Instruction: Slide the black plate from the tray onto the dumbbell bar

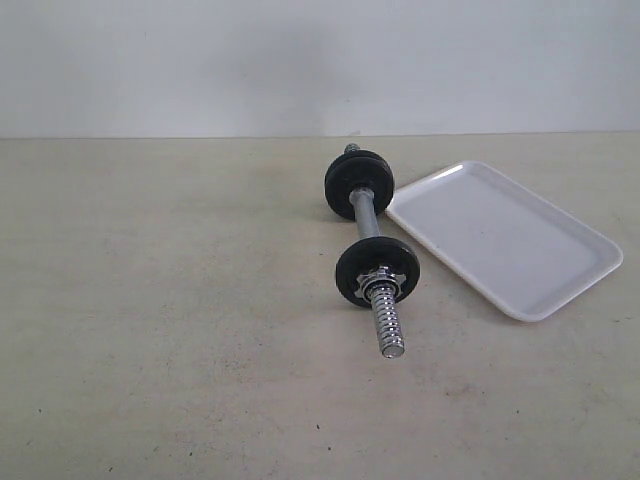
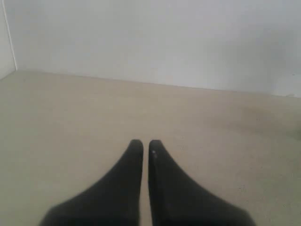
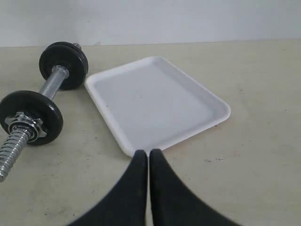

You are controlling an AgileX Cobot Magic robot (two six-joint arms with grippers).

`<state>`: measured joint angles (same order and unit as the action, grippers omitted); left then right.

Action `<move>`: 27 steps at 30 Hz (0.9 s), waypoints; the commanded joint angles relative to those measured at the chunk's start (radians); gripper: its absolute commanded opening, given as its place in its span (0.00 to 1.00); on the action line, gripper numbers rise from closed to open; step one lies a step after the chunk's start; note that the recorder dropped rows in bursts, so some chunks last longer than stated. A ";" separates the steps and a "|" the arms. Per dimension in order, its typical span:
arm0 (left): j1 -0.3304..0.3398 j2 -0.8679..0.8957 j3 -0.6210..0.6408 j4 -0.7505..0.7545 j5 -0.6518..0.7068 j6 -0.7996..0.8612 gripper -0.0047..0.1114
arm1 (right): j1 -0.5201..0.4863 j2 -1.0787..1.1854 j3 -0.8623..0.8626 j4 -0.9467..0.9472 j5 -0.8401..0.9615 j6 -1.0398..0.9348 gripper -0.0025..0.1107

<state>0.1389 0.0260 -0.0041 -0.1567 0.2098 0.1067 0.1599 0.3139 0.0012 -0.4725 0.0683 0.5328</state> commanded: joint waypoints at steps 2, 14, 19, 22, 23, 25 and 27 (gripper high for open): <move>0.001 -0.007 0.004 -0.002 0.001 -0.010 0.08 | 0.002 -0.002 -0.001 -0.004 0.000 0.007 0.02; 0.001 -0.007 0.004 -0.002 0.001 -0.010 0.08 | 0.002 -0.002 -0.001 -0.008 0.013 0.007 0.02; 0.001 -0.007 0.004 -0.002 0.001 -0.010 0.08 | -0.031 -0.060 -0.001 -0.003 0.034 0.010 0.02; 0.001 -0.007 0.004 -0.002 0.001 -0.010 0.08 | -0.075 -0.125 -0.001 0.001 0.054 0.015 0.02; 0.001 -0.007 0.004 -0.002 0.001 -0.010 0.08 | -0.091 -0.151 -0.001 0.006 0.075 0.015 0.02; 0.001 -0.007 0.004 -0.002 0.001 -0.010 0.08 | -0.117 -0.208 -0.001 0.026 0.144 0.015 0.02; 0.001 -0.007 0.004 -0.002 0.001 -0.010 0.08 | -0.130 -0.276 -0.001 0.057 0.234 0.015 0.02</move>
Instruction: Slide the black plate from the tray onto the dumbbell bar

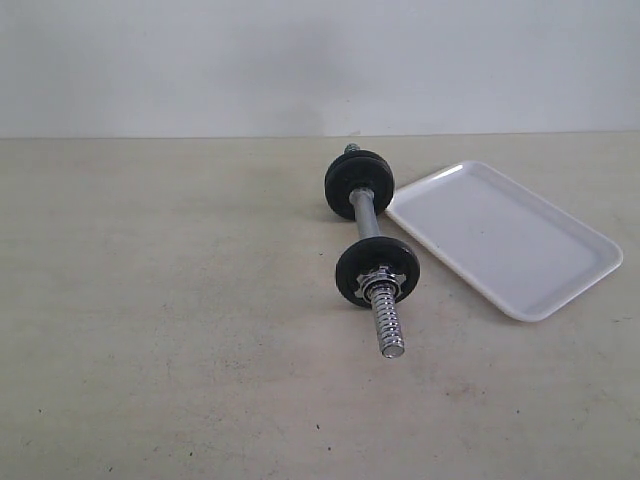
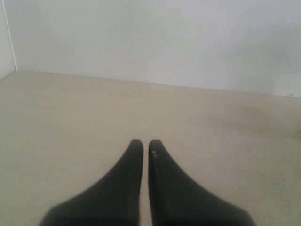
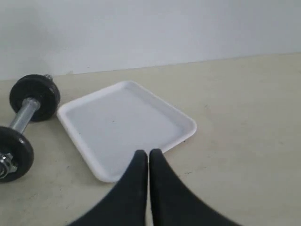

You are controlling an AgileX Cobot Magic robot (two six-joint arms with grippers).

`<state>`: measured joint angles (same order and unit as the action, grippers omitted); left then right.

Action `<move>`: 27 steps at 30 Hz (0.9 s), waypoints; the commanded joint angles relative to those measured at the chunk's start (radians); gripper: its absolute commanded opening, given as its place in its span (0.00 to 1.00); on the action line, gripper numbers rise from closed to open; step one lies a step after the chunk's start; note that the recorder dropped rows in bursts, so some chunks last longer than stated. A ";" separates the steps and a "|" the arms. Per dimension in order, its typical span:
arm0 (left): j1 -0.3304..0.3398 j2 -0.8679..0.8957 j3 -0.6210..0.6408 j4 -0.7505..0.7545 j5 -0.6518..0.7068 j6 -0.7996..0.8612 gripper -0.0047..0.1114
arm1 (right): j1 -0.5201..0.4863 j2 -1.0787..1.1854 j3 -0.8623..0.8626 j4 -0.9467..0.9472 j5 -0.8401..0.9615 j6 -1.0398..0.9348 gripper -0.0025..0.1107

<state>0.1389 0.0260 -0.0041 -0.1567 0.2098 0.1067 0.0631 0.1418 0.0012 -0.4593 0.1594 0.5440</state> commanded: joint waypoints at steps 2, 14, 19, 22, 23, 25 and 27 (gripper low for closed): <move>0.001 -0.007 0.004 -0.002 0.001 -0.010 0.08 | -0.033 -0.142 -0.001 0.062 0.229 0.004 0.02; 0.001 -0.009 0.004 -0.002 0.001 -0.010 0.08 | -0.031 -0.142 -0.001 0.078 0.229 -0.113 0.02; 0.001 -0.009 0.004 -0.002 0.001 -0.010 0.08 | -0.031 -0.142 -0.001 0.089 0.226 -0.114 0.02; 0.001 -0.009 0.004 -0.002 0.001 -0.010 0.08 | -0.031 -0.142 -0.001 0.094 0.223 -0.117 0.02; 0.001 -0.009 0.004 -0.002 0.001 -0.010 0.08 | -0.031 -0.142 -0.001 0.094 0.220 -0.124 0.02; 0.001 -0.009 0.004 -0.002 0.001 -0.010 0.08 | -0.031 -0.142 -0.001 0.094 0.209 -0.149 0.02; 0.001 -0.009 0.004 -0.002 0.001 -0.010 0.08 | -0.031 -0.142 -0.001 0.094 0.200 -0.158 0.02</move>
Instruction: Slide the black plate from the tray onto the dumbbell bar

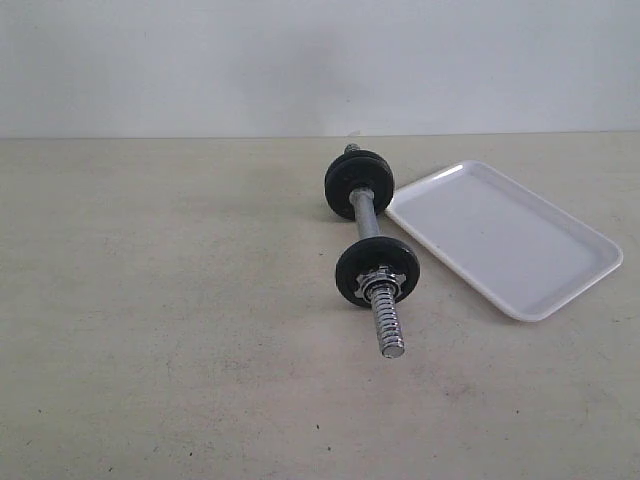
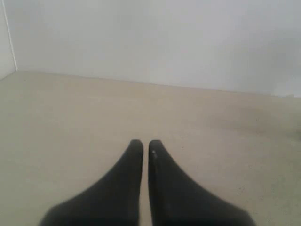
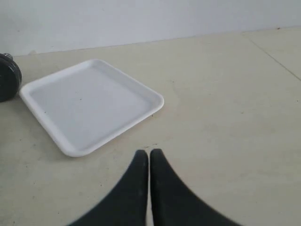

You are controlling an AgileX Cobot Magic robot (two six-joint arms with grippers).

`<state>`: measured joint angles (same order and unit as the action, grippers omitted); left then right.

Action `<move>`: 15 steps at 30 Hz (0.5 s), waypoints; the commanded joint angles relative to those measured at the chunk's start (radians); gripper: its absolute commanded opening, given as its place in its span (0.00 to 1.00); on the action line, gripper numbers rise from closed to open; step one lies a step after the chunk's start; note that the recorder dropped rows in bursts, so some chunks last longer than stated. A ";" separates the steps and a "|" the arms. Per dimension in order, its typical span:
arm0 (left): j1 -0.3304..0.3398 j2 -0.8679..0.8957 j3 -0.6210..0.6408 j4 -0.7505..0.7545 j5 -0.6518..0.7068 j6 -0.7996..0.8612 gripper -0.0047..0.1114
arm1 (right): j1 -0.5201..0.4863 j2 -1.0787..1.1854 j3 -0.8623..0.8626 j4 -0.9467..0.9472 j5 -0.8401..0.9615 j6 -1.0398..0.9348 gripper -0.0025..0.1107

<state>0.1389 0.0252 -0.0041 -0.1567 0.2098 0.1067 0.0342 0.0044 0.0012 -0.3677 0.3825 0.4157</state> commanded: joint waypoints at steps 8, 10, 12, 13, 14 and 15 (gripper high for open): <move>0.001 -0.008 0.004 -0.002 0.001 -0.010 0.08 | -0.002 -0.004 -0.001 0.002 -0.019 -0.030 0.02; 0.001 -0.008 0.004 -0.002 0.001 -0.010 0.08 | -0.002 -0.004 -0.001 0.002 -0.017 -0.030 0.02; 0.001 -0.008 0.004 -0.002 0.001 -0.010 0.08 | -0.002 -0.004 -0.001 0.002 -0.017 -0.030 0.02; 0.001 -0.008 0.004 -0.002 0.001 -0.010 0.08 | -0.002 -0.004 -0.001 0.002 -0.017 -0.030 0.02; 0.001 -0.008 0.004 -0.002 0.001 -0.010 0.08 | -0.002 -0.004 -0.001 0.002 -0.017 -0.030 0.02; 0.001 -0.008 0.004 -0.002 0.001 -0.010 0.08 | -0.002 -0.004 -0.001 0.004 -0.017 -0.030 0.02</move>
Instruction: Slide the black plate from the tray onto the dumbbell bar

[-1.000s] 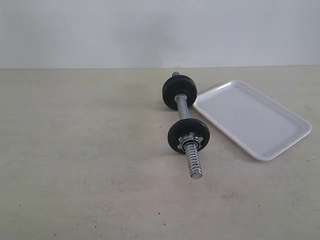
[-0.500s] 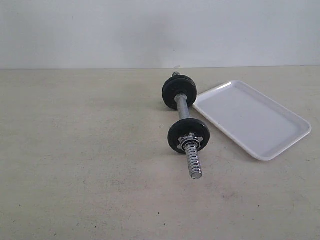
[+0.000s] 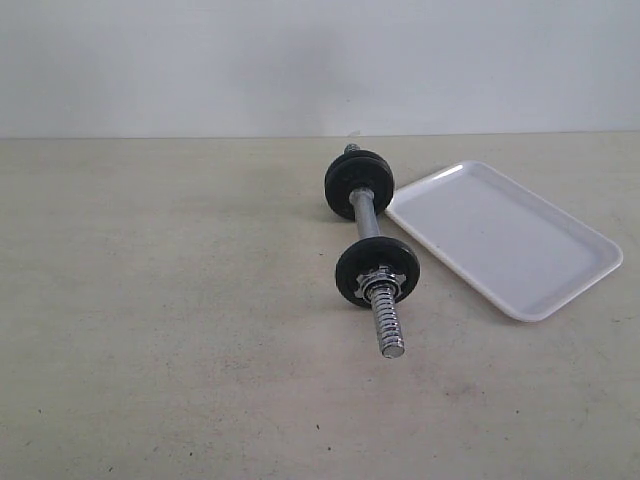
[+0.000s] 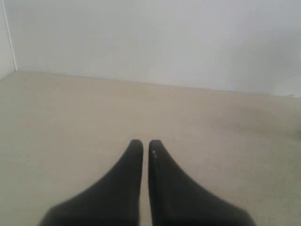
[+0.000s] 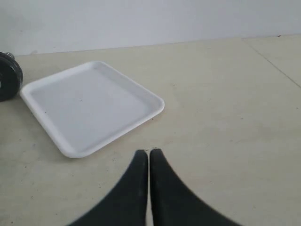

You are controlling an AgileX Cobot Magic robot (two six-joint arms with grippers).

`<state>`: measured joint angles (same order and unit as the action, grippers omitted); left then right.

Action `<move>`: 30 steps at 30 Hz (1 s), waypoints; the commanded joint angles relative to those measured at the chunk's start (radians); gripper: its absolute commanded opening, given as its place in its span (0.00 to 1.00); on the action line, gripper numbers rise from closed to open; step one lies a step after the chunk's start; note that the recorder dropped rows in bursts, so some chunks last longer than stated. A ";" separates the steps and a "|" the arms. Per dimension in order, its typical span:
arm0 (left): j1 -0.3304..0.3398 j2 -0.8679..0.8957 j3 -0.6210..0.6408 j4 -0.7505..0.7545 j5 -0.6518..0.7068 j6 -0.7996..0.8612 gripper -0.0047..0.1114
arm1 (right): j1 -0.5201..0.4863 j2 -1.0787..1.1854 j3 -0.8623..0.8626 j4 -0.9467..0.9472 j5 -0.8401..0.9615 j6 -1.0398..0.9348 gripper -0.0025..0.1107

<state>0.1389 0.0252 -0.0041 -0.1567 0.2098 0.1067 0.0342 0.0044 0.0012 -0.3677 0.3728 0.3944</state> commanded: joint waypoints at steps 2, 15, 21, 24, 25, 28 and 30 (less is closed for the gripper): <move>0.001 -0.008 0.004 -0.002 0.001 -0.010 0.08 | -0.002 -0.004 -0.001 0.016 -0.007 -0.008 0.02; 0.001 -0.008 0.004 -0.002 0.001 -0.010 0.08 | -0.002 -0.004 -0.001 0.384 -0.027 -0.472 0.02; 0.001 -0.008 0.004 -0.002 0.001 -0.010 0.08 | -0.002 -0.004 -0.001 0.384 -0.025 -0.432 0.02; 0.001 -0.008 0.004 -0.002 0.001 -0.010 0.08 | -0.002 -0.004 -0.001 0.384 -0.024 -0.431 0.02; 0.001 -0.008 0.004 -0.002 0.001 -0.010 0.08 | -0.002 -0.004 -0.001 0.384 -0.024 -0.431 0.02; 0.001 -0.008 0.004 -0.002 0.001 -0.010 0.08 | -0.002 -0.004 -0.001 0.384 -0.024 -0.433 0.02; 0.001 -0.008 0.004 -0.002 0.001 -0.010 0.08 | -0.002 -0.004 -0.001 0.384 -0.024 -0.433 0.02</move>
<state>0.1389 0.0252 -0.0041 -0.1567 0.2098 0.1067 0.0342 0.0044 0.0012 0.0152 0.3602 -0.0419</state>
